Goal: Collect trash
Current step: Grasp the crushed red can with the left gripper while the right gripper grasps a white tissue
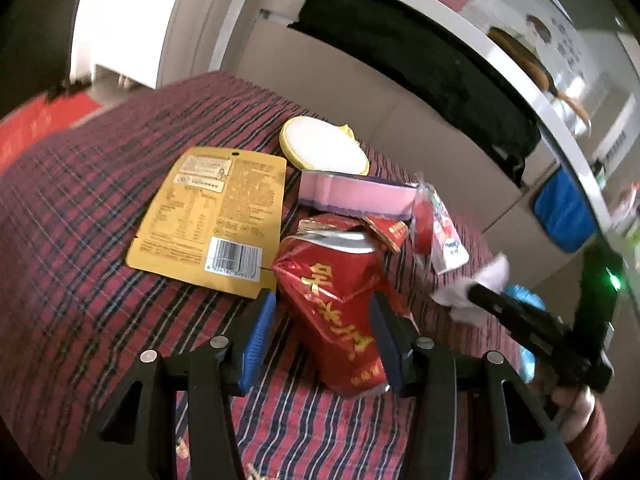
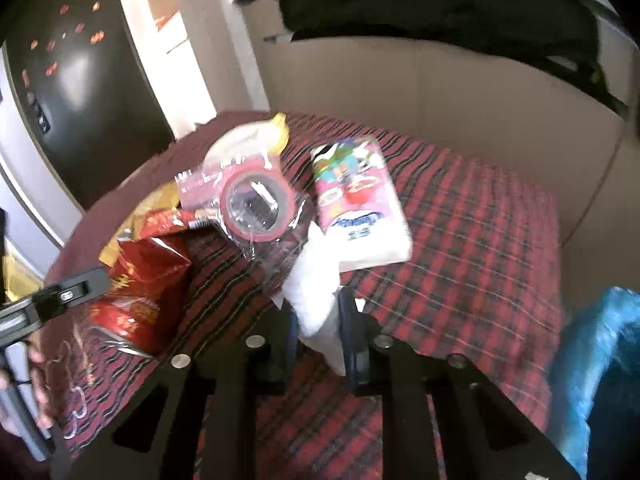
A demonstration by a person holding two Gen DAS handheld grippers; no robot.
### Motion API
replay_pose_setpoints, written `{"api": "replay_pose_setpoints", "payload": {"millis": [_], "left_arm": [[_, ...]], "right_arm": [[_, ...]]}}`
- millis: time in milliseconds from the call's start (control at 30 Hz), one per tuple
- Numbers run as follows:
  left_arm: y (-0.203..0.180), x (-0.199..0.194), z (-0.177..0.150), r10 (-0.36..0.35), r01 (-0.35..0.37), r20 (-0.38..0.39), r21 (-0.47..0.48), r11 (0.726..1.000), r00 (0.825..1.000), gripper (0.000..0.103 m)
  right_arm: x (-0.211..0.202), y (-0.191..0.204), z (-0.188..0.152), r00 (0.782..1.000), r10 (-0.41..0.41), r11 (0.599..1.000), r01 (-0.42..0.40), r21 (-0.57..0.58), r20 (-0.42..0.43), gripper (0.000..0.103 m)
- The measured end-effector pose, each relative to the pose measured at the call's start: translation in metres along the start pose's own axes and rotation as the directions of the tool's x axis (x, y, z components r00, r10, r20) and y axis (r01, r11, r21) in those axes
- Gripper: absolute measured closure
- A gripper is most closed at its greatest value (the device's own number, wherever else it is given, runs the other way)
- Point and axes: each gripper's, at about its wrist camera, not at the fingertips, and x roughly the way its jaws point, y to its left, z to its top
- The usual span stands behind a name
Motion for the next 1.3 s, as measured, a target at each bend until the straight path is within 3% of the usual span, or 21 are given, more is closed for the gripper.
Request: {"api": "replay_pose_setpoints", "payload": {"millis": [167,300,467,633,933,1067,1200,1300], "left_arm": [[0.004,0.028,0.011,-0.01,0.007,-0.055,-0.052,0.999,0.998,0.054],[0.001,0.042,0.01,-0.014,0.008,-0.075,-0.086,0.996,0.997,0.054],[-0.013,0.039,0.005,0.049,-0.052,-0.051,-0.059,0.997,0.997,0.054],[-0.026,0.025,-0.003,0.029,-0.029,0.0,-0.01,1.0,1.0,0.065],[-0.057,-0.013,-0.028,0.056,-0.063,0.049,0.15,0.987,0.997,0.074],[-0.067,-0.022,-0.035,0.077,-0.088,0.06,0.211,0.974,0.995,0.075],[-0.067,-0.021,-0.035,0.078,-0.086,0.049,0.207,0.974,0.996,0.075],[-0.066,-0.017,-0.032,0.078,-0.085,0.044,0.205,0.975,0.996,0.073]], "right_arm": [[-0.036,-0.013,-0.012,0.999,0.025,0.999,-0.026,0.047,0.032,0.086],[-0.056,-0.018,-0.024,0.998,-0.004,0.999,0.002,0.05,0.056,0.086],[-0.068,-0.02,-0.038,0.998,-0.001,0.998,-0.003,0.058,0.066,0.086],[-0.076,-0.021,-0.05,0.997,0.008,0.998,-0.012,0.065,0.073,0.086],[-0.08,-0.017,-0.06,0.996,0.036,0.996,-0.042,0.077,0.077,0.086],[-0.074,-0.012,-0.064,0.997,0.046,0.997,-0.049,0.063,0.057,0.085],[-0.057,-0.013,-0.068,0.999,0.038,0.997,-0.038,0.073,0.007,0.076],[-0.042,-0.013,-0.07,0.999,0.019,0.998,-0.016,0.066,-0.046,0.075]]}}
